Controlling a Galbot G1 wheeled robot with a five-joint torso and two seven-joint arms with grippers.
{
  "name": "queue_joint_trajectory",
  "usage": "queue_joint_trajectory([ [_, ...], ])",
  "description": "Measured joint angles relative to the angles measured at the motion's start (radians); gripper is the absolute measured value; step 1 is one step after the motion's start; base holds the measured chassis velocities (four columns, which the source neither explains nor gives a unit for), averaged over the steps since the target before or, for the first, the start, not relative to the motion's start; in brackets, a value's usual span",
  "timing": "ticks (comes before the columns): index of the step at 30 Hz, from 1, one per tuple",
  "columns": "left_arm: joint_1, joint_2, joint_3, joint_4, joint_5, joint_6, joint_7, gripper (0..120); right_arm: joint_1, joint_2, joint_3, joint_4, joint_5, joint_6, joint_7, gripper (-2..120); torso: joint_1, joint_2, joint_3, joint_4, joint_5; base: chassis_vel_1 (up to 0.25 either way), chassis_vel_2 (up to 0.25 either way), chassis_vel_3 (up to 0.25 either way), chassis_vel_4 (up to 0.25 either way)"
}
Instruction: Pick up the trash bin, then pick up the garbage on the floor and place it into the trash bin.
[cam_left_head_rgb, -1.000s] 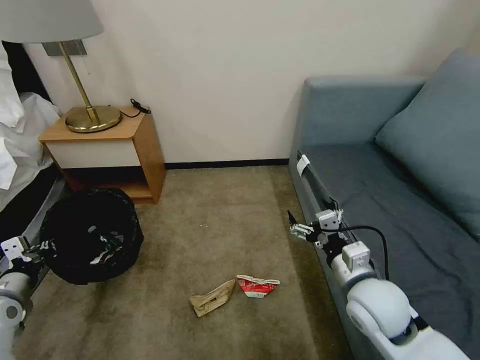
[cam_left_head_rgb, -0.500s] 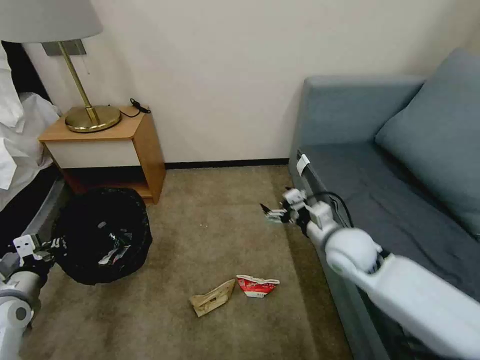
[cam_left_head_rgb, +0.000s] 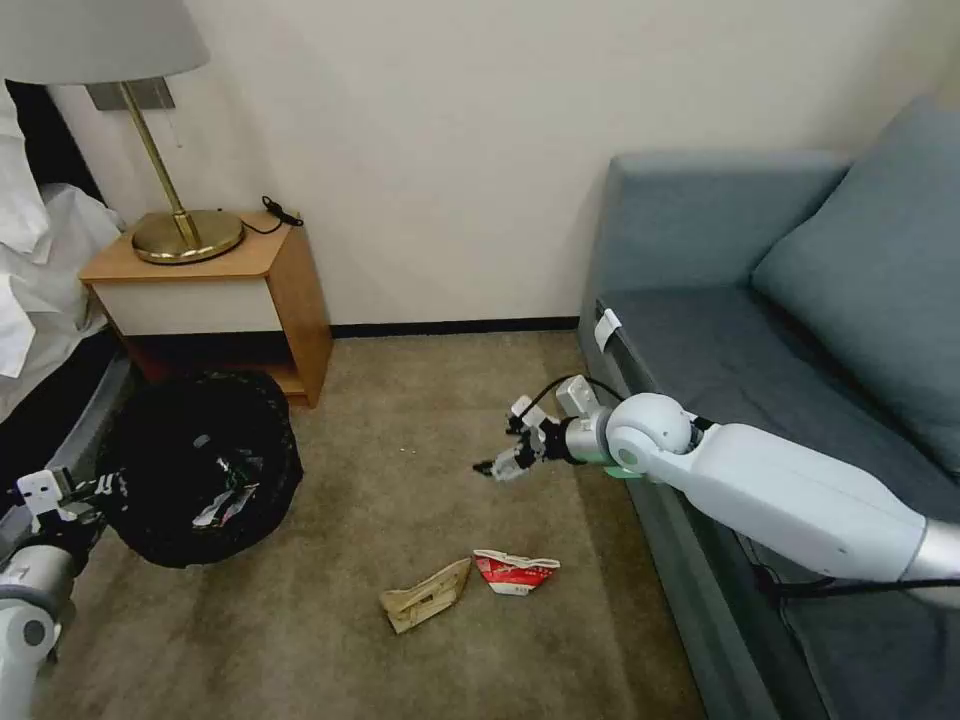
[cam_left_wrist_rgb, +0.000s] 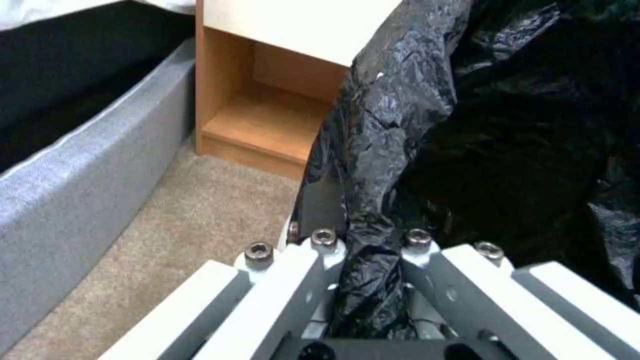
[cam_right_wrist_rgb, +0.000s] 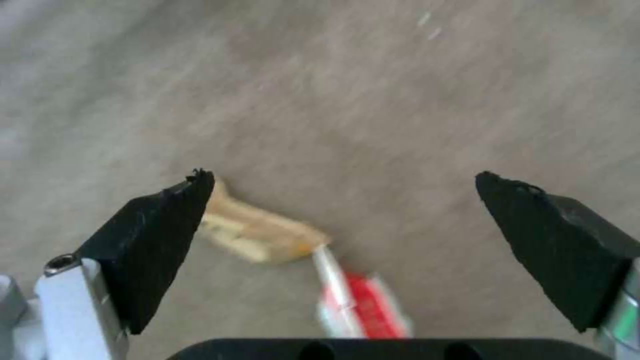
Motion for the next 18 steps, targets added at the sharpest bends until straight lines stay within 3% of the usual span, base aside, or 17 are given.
queue_joint_trajectory([
  [3, -0.002, -0.01, 0.004, 0.006, 0.001, -0.001, 0.0, 2, -0.003, 0.02, -0.056, -0.055, 0.008, 0.003, -0.039, 100, 0.0, 0.0, 0.0, 0.0002, 0.0001, 0.0, 0.0, 0.0, 0.0],
  [18, 0.001, -0.015, -0.002, 0.02, -0.003, 0.0, 0.005, 2, 0.005, 0.119, -0.259, -0.304, -0.24, 0.077, -0.256, 100, 0.0, 0.0, 0.0, 0.0, 0.0001, 0.0, 0.0, 0.0, 0.0],
])
